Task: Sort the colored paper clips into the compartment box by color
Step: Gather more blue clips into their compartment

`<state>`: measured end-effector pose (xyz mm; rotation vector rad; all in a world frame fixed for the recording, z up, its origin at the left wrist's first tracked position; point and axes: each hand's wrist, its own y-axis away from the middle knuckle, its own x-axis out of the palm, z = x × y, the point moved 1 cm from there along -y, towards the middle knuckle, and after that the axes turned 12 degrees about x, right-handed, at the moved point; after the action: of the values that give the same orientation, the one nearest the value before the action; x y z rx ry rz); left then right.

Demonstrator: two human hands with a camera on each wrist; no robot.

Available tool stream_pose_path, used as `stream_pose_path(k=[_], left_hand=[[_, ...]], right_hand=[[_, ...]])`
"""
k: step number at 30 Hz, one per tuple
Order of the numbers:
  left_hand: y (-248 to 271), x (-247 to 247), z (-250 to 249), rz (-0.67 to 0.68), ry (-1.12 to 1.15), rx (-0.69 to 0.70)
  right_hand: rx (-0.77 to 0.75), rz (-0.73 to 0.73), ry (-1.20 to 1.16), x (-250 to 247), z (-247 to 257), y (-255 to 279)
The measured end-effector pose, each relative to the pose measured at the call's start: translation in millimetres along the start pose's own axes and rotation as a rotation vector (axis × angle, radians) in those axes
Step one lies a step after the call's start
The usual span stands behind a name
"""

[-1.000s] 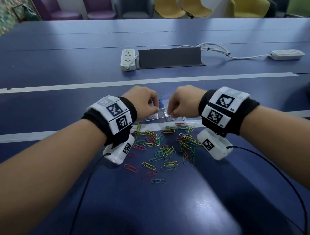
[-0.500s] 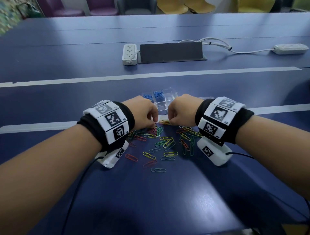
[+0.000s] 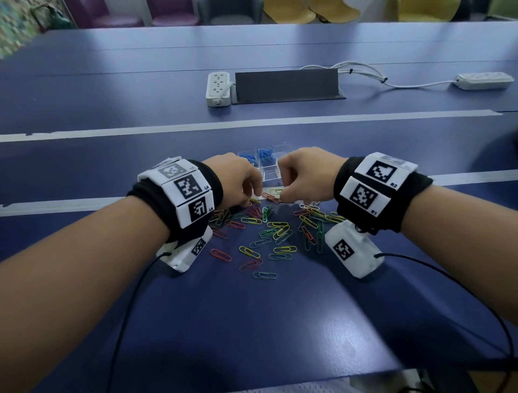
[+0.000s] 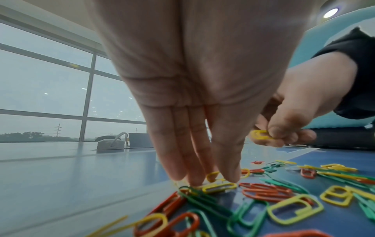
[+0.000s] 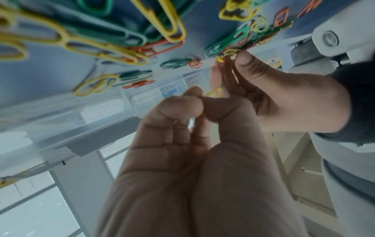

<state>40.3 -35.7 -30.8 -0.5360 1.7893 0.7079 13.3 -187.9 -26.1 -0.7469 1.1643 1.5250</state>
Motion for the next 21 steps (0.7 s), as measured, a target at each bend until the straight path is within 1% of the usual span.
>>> stream_pose_path(k=[2, 4, 6, 9, 11, 14, 16, 18, 21], left_hand=[[1, 0, 2, -0.001, 0.015, 0.008], [1, 0, 2, -0.011, 0.015, 0.019], [1, 1, 0, -0.027, 0.006, 0.028], [2, 3, -1, -0.052, 0.006, 0.047], [3, 3, -1, -0.053, -0.009, 0.057], [2, 6, 0, -0.022, -0.045, 0.068], [1, 7, 0, -0.016, -0.053, 0.067], [0, 9, 1, -0.019, -0.056, 0.066], [1, 9, 0, -0.048, -0.035, 0.062]], right_hand=[[0.015, 0.051, -0.124, 1, -3, 0], [0.033, 0.107, -0.181, 2, -4, 0], [0.064, 0.146, -0.2, 2, -3, 1], [0.102, 0.162, -0.19, 5, 1, 4], [0.097, 0.178, -0.208, 8, 2, 6], [0.019, 0.188, -0.129, 12, 0, 8], [-0.038, 0.145, -0.066, 13, 0, 10], [-0.091, 0.069, 0.032, 13, 2, 13], [-0.104, 0.057, 0.13, 16, 5, 18]])
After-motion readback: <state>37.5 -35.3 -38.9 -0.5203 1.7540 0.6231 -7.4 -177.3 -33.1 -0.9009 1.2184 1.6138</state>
